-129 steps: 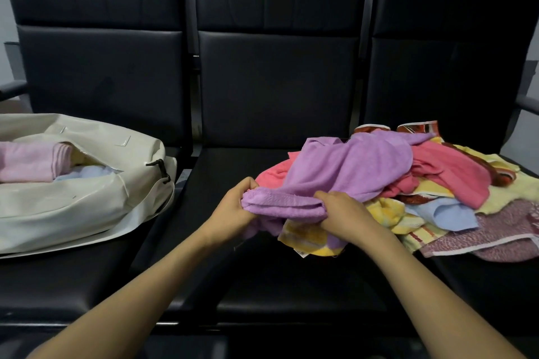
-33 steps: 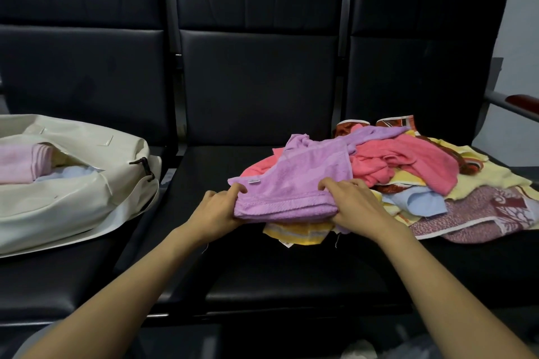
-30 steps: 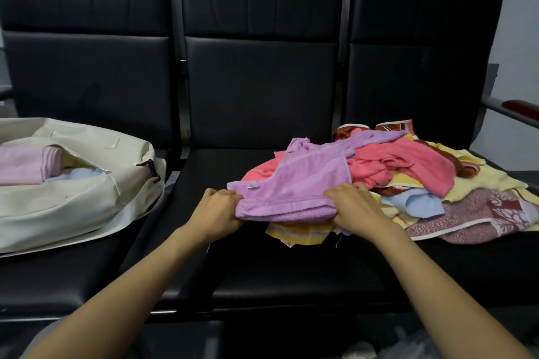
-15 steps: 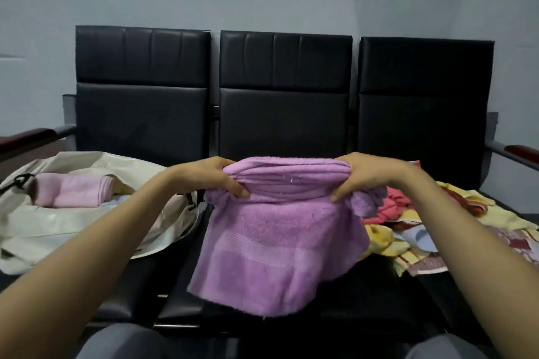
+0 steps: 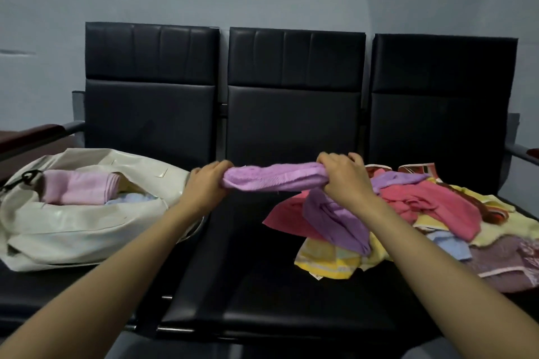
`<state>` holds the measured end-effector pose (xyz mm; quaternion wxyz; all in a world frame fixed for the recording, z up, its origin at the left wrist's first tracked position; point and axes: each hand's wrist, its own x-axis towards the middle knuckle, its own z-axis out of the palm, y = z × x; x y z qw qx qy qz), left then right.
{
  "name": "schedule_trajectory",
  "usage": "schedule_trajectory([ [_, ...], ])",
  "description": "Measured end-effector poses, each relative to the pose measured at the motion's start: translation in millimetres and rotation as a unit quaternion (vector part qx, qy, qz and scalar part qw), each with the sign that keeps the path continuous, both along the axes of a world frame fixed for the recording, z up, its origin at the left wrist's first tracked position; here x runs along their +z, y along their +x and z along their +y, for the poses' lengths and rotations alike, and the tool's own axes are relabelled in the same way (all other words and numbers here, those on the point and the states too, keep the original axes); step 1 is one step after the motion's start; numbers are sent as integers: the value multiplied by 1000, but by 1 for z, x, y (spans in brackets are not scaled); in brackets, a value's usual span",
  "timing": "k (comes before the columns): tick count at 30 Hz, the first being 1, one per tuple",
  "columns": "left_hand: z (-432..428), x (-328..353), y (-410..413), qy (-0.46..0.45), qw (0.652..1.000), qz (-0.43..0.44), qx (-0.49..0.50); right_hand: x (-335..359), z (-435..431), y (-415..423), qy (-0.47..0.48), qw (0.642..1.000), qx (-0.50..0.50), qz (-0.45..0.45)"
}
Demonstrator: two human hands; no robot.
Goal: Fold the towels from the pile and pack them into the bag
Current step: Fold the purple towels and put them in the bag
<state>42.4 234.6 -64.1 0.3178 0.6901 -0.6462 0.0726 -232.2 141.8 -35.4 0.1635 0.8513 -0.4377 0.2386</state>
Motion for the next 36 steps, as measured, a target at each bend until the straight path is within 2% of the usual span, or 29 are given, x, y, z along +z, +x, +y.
schedule_trajectory([
  [2,7,-21,1,102,995,17,-12,-25,2,0,72,995,-5,73],
  [4,9,-42,2,228,974,-5,-8,-47,1,-1,174,978,26,113],
  [6,10,-61,3,359,933,-29,-7,-67,1,-2,308,937,64,152],
  [8,10,-78,1,420,905,-61,-10,-82,-1,-3,424,889,98,141],
  [10,10,-87,-5,380,922,-46,-59,-91,-2,-1,455,877,125,85],
  [13,4,-92,-17,282,950,-1,-136,-97,-6,8,391,905,157,63],
  [19,-7,-94,-34,294,944,-53,-142,-109,-5,19,385,896,201,94],
  [21,-7,-91,-38,298,942,-14,-156,-109,-2,21,364,902,204,107],
  [23,-5,-87,-45,282,943,68,-161,-109,0,24,337,918,199,67],
  [25,-5,-84,-52,224,958,101,-149,-106,2,26,330,925,189,4],
  [28,-7,-79,-58,153,977,101,-107,-101,3,23,342,922,171,-55],
  [30,-9,-75,-55,154,982,77,-82,-97,1,21,340,924,166,-59],
  [36,-4,-76,-17,232,973,-7,10,-94,-16,15,334,933,133,-16],
])
